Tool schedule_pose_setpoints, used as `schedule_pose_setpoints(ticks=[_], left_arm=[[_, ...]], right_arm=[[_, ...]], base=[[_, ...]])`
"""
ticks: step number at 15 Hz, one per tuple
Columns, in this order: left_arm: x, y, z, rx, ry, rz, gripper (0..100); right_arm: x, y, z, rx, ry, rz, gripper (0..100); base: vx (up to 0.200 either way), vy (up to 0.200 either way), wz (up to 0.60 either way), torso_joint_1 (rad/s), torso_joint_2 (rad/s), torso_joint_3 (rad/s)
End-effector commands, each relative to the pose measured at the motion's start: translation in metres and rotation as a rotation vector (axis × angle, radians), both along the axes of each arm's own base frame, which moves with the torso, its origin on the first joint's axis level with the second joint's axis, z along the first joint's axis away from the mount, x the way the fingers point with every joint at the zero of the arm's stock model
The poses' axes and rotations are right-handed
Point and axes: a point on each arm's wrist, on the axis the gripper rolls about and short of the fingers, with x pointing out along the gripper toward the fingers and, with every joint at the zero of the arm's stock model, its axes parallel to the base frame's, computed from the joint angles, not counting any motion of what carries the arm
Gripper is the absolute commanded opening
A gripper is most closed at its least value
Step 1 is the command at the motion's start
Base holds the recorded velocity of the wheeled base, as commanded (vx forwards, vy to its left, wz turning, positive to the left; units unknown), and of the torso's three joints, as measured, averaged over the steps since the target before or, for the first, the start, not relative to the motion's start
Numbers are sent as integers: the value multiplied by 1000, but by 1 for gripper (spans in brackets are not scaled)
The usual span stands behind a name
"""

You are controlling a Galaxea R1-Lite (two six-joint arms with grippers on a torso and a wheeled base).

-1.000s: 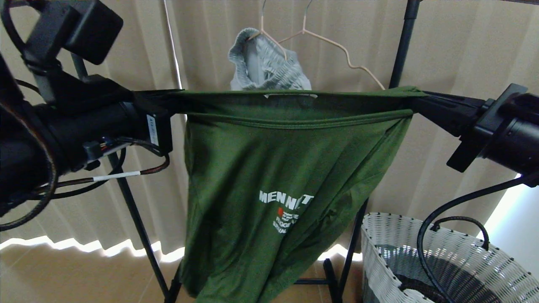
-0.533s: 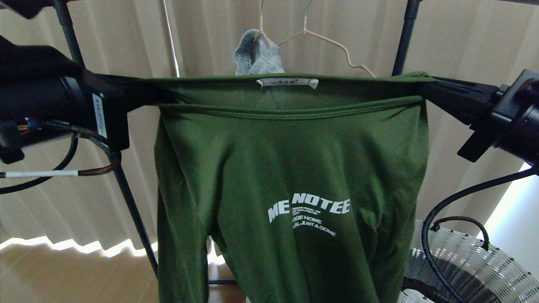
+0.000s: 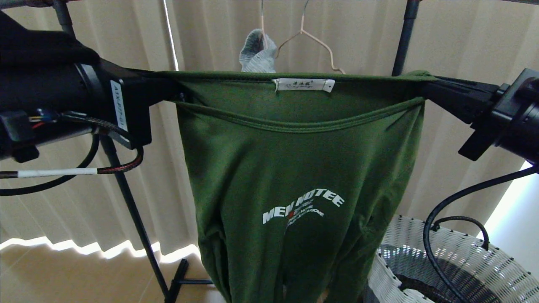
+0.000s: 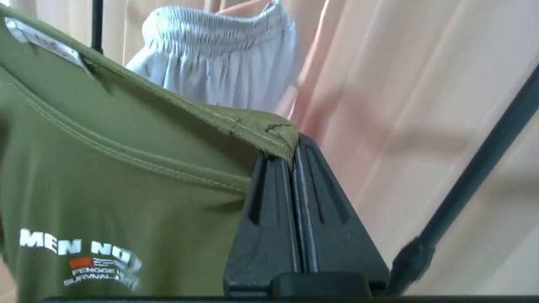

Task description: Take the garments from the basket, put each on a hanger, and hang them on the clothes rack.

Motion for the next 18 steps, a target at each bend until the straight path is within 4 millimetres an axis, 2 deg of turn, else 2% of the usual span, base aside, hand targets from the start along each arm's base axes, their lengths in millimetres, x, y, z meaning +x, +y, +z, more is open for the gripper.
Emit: schedule_pose_setpoints(ticks=[1, 3, 4, 5, 6, 9, 13, 18], left_arm=[[18, -15, -8, 25, 22, 44, 0], [37, -30, -13, 34, 24, 114, 0], [39, -32, -14, 33, 24, 119, 0], [55, -44, -20, 22, 18, 144, 0], [63, -48, -25, 22, 16, 167, 0], [76, -58, -34, 15, 16, 186, 0], [74, -56, -37, 21, 23, 186, 0], [50, -35, -32, 28, 26, 182, 0]], right_arm=[[-18, -10, 4, 12, -25, 4, 0], [-35, -18, 6, -4, 5, 12, 0], [-37, -19, 5, -8, 12, 17, 0], [-53, -23, 4, -31, 47, 64, 0], [-62, -24, 2, -46, 67, 104, 0], [-74, -22, -2, -64, 90, 177, 0], [-64, -17, -9, -85, 122, 156, 0], [-25, -18, -14, -84, 142, 16, 0]], base=[[0, 0, 0, 0, 0, 0], [0, 0, 0, 0, 0, 0], [0, 0, 0, 0, 0, 0], [0, 0, 0, 0, 0, 0], [0, 0, 0, 0, 0, 0], [0, 0, 0, 0, 0, 0], [0, 0, 0, 0, 0, 0], [0, 0, 0, 0, 0, 0]])
